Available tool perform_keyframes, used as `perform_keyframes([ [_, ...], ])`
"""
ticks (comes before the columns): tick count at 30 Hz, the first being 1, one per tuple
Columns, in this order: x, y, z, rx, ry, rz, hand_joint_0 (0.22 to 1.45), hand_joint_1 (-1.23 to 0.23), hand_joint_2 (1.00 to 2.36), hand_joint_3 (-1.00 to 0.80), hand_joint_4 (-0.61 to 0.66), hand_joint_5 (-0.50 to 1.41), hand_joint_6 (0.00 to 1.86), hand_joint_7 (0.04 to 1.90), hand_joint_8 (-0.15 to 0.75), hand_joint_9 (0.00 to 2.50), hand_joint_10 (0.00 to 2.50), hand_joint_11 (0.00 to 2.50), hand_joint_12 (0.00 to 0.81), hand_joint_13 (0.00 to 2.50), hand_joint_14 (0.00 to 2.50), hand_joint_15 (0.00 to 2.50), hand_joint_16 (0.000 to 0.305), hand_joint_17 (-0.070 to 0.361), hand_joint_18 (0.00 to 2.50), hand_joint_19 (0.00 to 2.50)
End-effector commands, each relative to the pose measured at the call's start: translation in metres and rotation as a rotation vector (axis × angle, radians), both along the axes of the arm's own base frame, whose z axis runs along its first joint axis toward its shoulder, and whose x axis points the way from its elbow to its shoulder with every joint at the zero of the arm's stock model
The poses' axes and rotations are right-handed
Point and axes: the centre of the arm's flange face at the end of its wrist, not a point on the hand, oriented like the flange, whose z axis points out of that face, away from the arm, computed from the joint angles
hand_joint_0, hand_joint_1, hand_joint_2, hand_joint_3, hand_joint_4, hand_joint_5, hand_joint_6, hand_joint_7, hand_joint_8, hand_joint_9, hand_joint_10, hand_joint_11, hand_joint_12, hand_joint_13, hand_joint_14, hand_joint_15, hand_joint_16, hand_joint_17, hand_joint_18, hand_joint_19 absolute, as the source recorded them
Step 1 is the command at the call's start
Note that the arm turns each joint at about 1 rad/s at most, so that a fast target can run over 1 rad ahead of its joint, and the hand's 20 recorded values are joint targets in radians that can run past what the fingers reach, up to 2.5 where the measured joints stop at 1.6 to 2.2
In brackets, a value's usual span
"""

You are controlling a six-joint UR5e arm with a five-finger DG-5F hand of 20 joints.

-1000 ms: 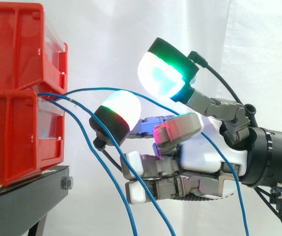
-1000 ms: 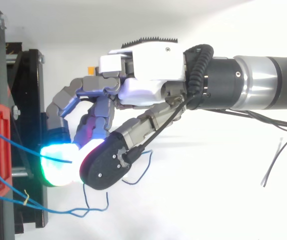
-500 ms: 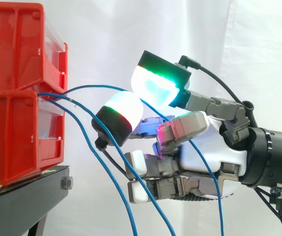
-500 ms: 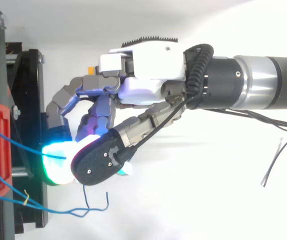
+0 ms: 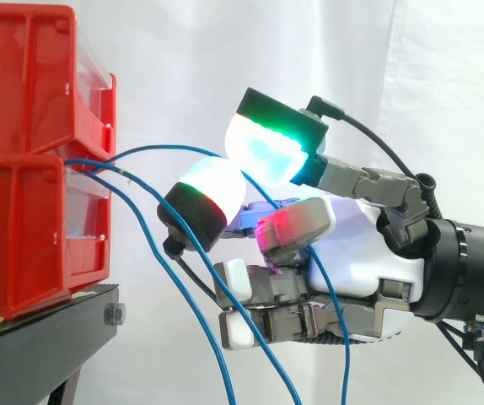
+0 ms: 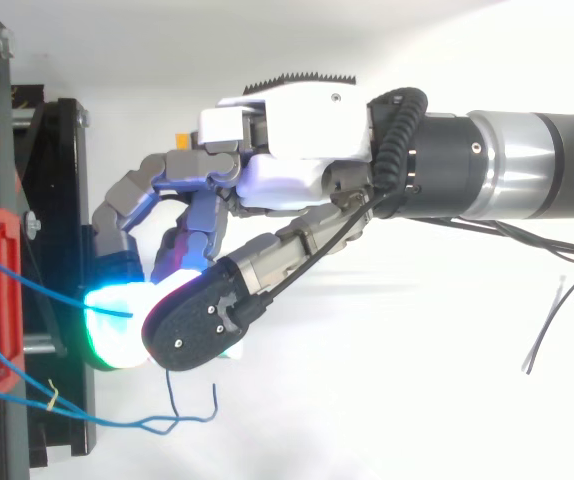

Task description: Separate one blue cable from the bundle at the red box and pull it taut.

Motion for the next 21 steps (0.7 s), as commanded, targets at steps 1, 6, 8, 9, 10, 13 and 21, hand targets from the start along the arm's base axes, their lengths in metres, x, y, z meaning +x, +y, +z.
perform_keyframes([
  [1, -0.0001, 0.0009, -0.0003, -0.011, -0.001, 0.0, 0.62, -0.75, 1.02, -0.14, 0.13, -0.17, 0.89, 1.0, 0.373, 1.26, 0.03, 0.95, 0.417, 0.91, 0.02, 0.51, 0.063, 0.143, 0.69, 0.64],
  [6, 0.0004, 0.0009, 0.0006, -0.022, -0.005, -0.002, 0.6, -0.73, 1.01, -0.33, 0.14, -0.17, 0.89, 0.99, 0.362, 1.24, 0.03, 0.95, 0.407, 0.9, 0.02, 0.52, 0.061, 0.137, 0.66, 0.65],
  [8, 0.0004, 0.0009, 0.0006, -0.022, -0.005, -0.002, 0.59, -0.72, 1.01, -0.36, 0.15, -0.17, 0.89, 0.98, 0.359, 1.24, 0.02, 0.95, 0.408, 0.9, 0.02, 0.52, 0.061, 0.138, 0.66, 0.65],
  [9, 0.0, 0.0007, -0.0001, -0.022, -0.003, -0.004, 0.59, -0.72, 1.01, -0.37, 0.15, -0.17, 0.89, 0.99, 0.361, 1.24, 0.03, 0.95, 0.409, 0.9, 0.02, 0.52, 0.061, 0.138, 0.66, 0.66],
  [10, 0.0004, 0.0007, 0.0006, -0.021, -0.005, -0.004, 0.58, -0.71, 1.01, -0.38, 0.15, -0.17, 0.89, 0.98, 0.364, 1.24, 0.03, 0.95, 0.411, 0.9, 0.02, 0.52, 0.061, 0.138, 0.66, 0.66],
  [13, 0.0004, 0.0009, 0.0006, -0.022, -0.005, -0.002, 0.57, -0.69, 1.01, -0.4, 0.15, -0.17, 0.88, 0.97, 0.364, 1.25, 0.03, 0.95, 0.411, 0.9, 0.02, 0.52, 0.062, 0.139, 0.66, 0.66],
  [21, 0.0004, 0.0009, 0.0006, -0.022, -0.005, -0.002, 0.62, -0.7, 1.01, -0.35, 0.14, -0.15, 0.88, 1.04, 0.361, 1.29, 0.03, 0.97, 0.404, 0.91, 0.02, 0.52, 0.06, 0.135, 0.67, 0.65],
])
